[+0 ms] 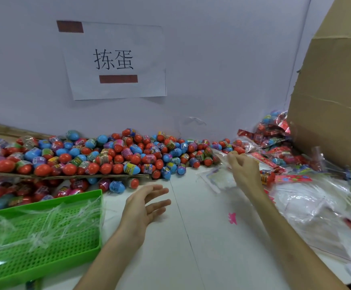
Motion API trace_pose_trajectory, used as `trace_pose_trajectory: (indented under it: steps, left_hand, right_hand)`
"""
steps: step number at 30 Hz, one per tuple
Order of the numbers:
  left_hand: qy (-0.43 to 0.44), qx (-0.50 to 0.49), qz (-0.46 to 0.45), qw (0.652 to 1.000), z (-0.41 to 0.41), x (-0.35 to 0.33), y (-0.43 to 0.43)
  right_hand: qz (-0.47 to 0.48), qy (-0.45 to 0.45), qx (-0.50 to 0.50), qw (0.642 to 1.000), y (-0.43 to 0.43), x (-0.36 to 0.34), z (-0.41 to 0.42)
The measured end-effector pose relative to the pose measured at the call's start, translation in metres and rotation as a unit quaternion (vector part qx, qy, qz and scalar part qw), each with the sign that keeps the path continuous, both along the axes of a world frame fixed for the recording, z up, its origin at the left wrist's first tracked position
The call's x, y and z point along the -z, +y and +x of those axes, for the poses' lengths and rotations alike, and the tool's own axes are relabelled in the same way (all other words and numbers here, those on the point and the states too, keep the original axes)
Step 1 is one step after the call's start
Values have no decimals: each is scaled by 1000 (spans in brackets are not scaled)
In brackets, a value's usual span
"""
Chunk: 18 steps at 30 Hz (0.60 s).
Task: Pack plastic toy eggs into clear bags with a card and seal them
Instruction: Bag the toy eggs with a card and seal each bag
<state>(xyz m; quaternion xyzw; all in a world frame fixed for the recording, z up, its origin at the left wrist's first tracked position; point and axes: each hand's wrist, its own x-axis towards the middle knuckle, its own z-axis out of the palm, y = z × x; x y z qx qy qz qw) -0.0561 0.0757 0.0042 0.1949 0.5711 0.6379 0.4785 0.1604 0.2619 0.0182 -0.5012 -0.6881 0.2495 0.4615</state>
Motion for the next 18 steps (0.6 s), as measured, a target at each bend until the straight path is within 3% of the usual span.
trace_pose_trajectory:
  steps: [3, 5, 7, 10, 15, 18]
  left_hand:
    - [-19, 2, 14, 1000, 0, 0, 1]
    - [-49, 19, 36, 998, 1, -1, 3]
    - [-100, 36, 61, 992, 4, -3, 4]
    - [-186, 33, 99, 977, 4, -3, 5]
    - [-258, 38, 145, 955, -10, -6, 0]
    - [-207, 39, 143, 967, -9, -4, 4]
  right_hand:
    - [25, 3, -44, 999, -8, -30, -15]
    - [35, 12, -130, 991, -21, -48, -31]
    - [13, 28, -255, 966, -42, -55, -51]
    - [-5, -29, -370, 929, -68, -37, -78]
    - [-12, -139, -443, 886, -85, -1, -84]
    - [16, -126, -406, 905, -83, 1, -81]
